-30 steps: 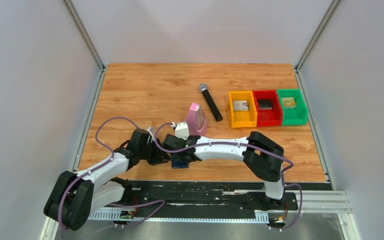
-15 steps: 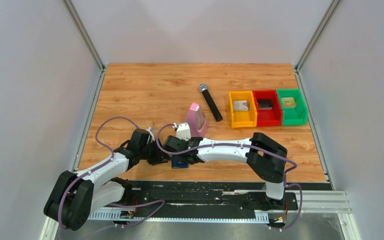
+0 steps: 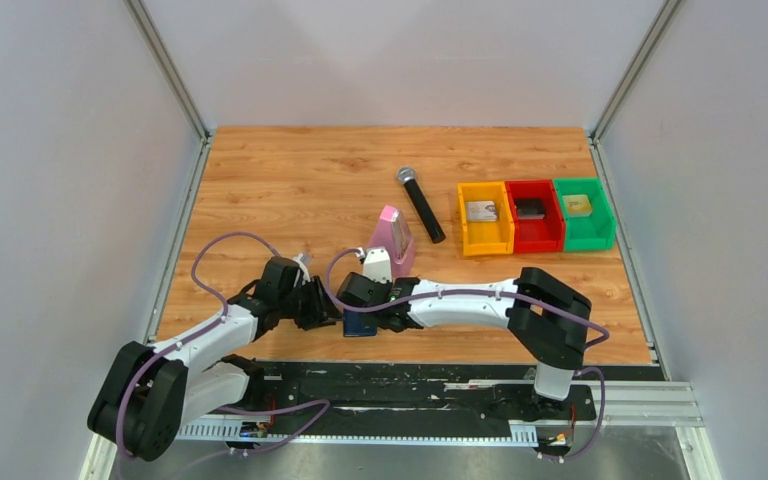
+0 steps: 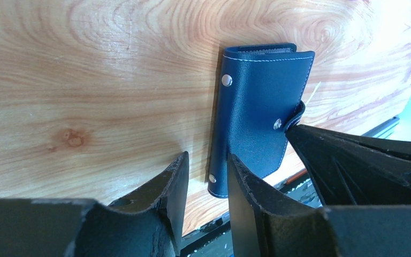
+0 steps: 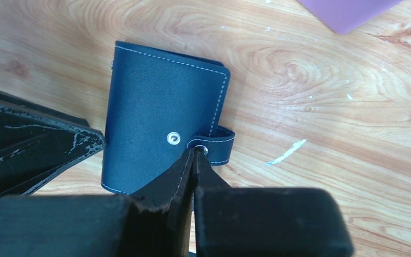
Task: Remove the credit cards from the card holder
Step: Open the card holder at the center of the board.
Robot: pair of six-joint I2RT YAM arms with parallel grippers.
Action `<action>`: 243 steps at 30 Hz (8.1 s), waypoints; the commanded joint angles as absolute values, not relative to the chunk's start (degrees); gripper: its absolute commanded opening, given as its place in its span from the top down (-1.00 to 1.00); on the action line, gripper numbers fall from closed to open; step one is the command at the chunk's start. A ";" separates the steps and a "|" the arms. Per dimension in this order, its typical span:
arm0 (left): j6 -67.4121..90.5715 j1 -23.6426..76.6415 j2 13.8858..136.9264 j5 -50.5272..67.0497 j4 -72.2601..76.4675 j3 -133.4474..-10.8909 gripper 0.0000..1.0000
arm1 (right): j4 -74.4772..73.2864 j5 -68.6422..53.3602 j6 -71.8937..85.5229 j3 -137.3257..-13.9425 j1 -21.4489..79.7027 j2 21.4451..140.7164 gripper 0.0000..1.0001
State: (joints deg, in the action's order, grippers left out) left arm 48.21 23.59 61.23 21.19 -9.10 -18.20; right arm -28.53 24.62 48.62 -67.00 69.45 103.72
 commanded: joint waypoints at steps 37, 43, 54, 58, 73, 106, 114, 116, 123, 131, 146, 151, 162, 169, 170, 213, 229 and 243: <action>47.00 23.91 61.52 24.70 -8.04 -21.87 0.00 | -19.46 28.24 47.30 -58.06 66.54 96.50 -0.19; 46.99 23.91 61.21 24.57 -8.23 -21.63 0.00 | -19.00 28.15 46.66 -59.06 66.40 98.62 -0.06; 45.58 24.11 61.37 25.19 -9.34 -22.31 -0.01 | -18.62 26.76 47.72 -55.83 66.29 93.31 0.99; 45.09 24.38 61.32 26.02 -9.78 -23.37 -0.03 | -18.02 25.84 47.86 -53.82 66.28 89.16 1.00; 44.47 24.87 57.95 29.45 -10.45 -26.59 -0.38 | -15.22 20.29 48.85 -52.57 66.27 81.67 1.00; 41.97 24.87 59.50 27.81 -11.11 -25.39 -0.29 | -15.58 21.58 52.60 -44.71 66.19 76.87 1.00; 43.42 24.87 60.89 29.07 -7.34 -23.99 0.09 | -15.78 23.78 54.85 -39.51 66.14 75.83 0.97; 43.84 24.87 61.58 30.01 -6.20 -23.80 0.24 | -15.97 24.14 54.70 -39.36 66.09 75.94 0.93; 44.73 24.87 61.59 31.17 -5.16 -23.65 0.79 | -18.71 25.56 54.42 -40.85 65.74 74.86 0.59; 45.82 24.87 58.25 30.35 -5.80 -23.69 1.00 | -25.05 22.96 54.35 -46.83 65.74 71.48 0.36; 46.95 25.44 57.69 29.03 -5.97 -22.51 1.00 | -11.12 10.37 52.20 -50.50 65.75 78.45 0.10; 47.26 25.57 57.69 28.90 -5.63 -22.55 1.00 | -9.76 8.48 52.11 -52.47 65.78 82.02 -0.04; 47.37 25.66 57.16 28.90 -5.94 -22.43 1.00 | -11.54 8.99 52.98 -54.47 65.74 88.72 -0.09; 47.30 25.66 56.46 28.75 -6.27 -22.56 1.00 | -14.58 11.41 54.53 -52.36 65.08 88.45 0.18; 47.33 25.71 56.37 28.70 -6.45 -22.53 1.00 | -14.60 11.42 54.96 -51.65 64.92 88.13 0.22; 46.80 25.66 56.60 27.90 -6.58 -21.64 1.00 | -18.73 12.63 55.88 -49.87 63.99 86.11 0.06; 46.64 25.69 56.95 27.41 -6.90 -21.67 1.00 | -22.28 15.45 52.72 -52.82 63.98 83.11 0.09; 45.48 25.66 56.58 25.42 -15.13 -27.45 0.11 | -14.75 11.33 51.44 -51.65 63.90 89.88 0.41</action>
